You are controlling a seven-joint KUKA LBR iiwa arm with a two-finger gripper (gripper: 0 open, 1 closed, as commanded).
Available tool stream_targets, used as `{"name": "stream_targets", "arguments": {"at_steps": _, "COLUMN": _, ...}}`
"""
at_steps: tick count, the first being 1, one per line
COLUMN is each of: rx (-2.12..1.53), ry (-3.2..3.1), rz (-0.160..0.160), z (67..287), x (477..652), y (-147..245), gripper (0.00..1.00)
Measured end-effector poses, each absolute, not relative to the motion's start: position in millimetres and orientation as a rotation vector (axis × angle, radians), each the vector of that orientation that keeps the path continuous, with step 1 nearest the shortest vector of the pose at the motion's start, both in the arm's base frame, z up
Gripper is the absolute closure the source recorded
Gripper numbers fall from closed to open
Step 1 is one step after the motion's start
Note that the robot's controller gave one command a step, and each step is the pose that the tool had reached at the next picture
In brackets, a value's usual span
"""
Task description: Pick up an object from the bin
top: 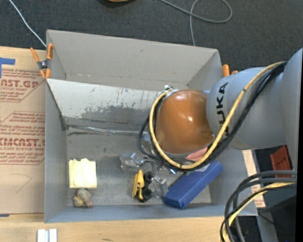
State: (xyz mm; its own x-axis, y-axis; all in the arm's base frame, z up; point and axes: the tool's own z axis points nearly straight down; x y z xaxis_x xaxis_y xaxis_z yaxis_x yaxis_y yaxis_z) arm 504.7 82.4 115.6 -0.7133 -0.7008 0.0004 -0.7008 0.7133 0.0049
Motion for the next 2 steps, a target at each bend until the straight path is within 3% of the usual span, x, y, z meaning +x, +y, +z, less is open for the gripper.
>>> {"name": "stream_targets", "arguments": {"at_steps": 1, "rx": 1.396, "ry": -2.813, "rz": -0.006, "z": 68.7, "x": 501.9, "y": 71.8, "gripper": 0.0}}
{"name": "stream_targets", "arguments": {"at_steps": 2, "rx": 1.619, "ry": -2.692, "rz": -0.011, "z": 69.7, "x": 507.8, "y": 79.9, "gripper": 1.0}}
